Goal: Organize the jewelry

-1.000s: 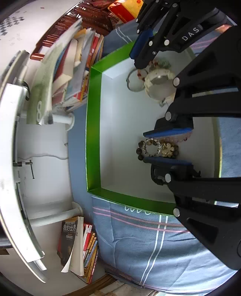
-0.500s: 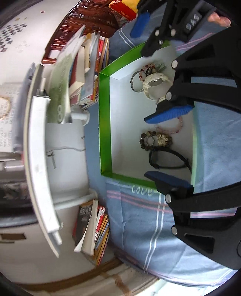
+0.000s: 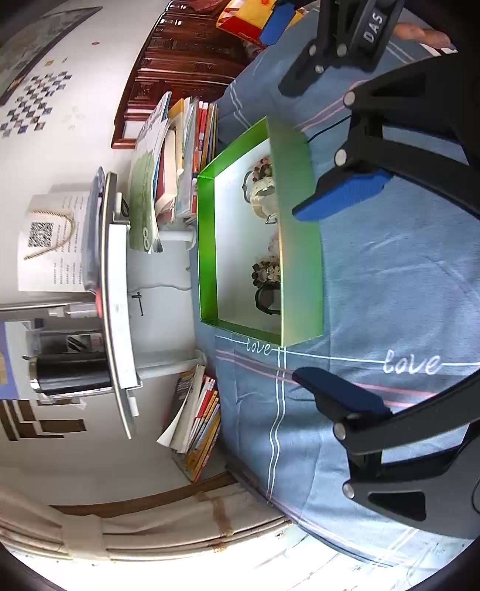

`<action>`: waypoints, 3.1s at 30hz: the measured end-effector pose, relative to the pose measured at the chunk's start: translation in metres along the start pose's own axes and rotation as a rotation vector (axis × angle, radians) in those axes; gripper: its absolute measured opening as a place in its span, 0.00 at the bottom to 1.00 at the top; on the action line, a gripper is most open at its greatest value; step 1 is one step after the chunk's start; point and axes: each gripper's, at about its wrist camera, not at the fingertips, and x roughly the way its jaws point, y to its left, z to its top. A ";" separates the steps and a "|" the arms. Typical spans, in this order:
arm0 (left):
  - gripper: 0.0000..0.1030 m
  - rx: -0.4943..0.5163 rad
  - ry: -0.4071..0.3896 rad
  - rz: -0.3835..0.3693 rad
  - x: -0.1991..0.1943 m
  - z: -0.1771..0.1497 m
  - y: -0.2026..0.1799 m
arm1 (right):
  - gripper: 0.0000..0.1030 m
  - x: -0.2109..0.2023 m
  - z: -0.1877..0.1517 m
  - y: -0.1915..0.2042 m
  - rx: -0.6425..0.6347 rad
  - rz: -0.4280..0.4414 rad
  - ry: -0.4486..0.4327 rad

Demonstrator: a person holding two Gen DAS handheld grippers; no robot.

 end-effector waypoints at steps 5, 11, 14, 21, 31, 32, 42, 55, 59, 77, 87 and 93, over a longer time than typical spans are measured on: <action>0.86 0.003 -0.024 0.014 -0.015 -0.004 0.001 | 0.96 -0.010 0.001 0.009 -0.012 0.002 -0.028; 0.89 -0.004 -0.039 0.005 -0.021 -0.002 0.001 | 0.97 -0.015 0.000 0.011 -0.015 -0.007 -0.032; 0.90 -0.003 -0.041 0.007 -0.023 -0.002 0.001 | 0.97 -0.017 0.000 0.011 -0.017 -0.011 -0.032; 0.92 -0.003 -0.057 0.015 -0.030 -0.002 0.000 | 0.97 -0.023 0.001 0.013 -0.022 -0.018 -0.046; 0.96 -0.011 -0.072 0.020 -0.037 -0.001 0.005 | 0.97 -0.032 0.002 0.015 -0.034 -0.023 -0.065; 0.96 -0.011 -0.073 0.019 -0.038 -0.001 0.005 | 0.97 -0.033 0.003 0.015 -0.033 -0.023 -0.067; 0.96 -0.014 -0.070 0.016 -0.039 -0.001 0.008 | 0.97 -0.034 0.004 0.019 -0.036 -0.022 -0.072; 0.96 -0.015 -0.053 0.010 -0.035 -0.003 0.009 | 0.97 -0.033 0.003 0.020 -0.041 -0.018 -0.066; 0.96 -0.017 -0.047 0.008 -0.034 -0.003 0.009 | 0.97 -0.032 0.003 0.020 -0.041 -0.017 -0.065; 0.96 -0.020 -0.037 0.003 -0.032 -0.005 0.008 | 0.97 -0.032 0.002 0.020 -0.040 -0.015 -0.063; 0.96 -0.021 -0.034 0.001 -0.031 -0.007 0.007 | 0.97 -0.032 0.002 0.020 -0.040 -0.017 -0.062; 0.96 -0.021 -0.032 0.002 -0.031 -0.007 0.007 | 0.97 -0.031 0.001 0.019 -0.040 -0.017 -0.061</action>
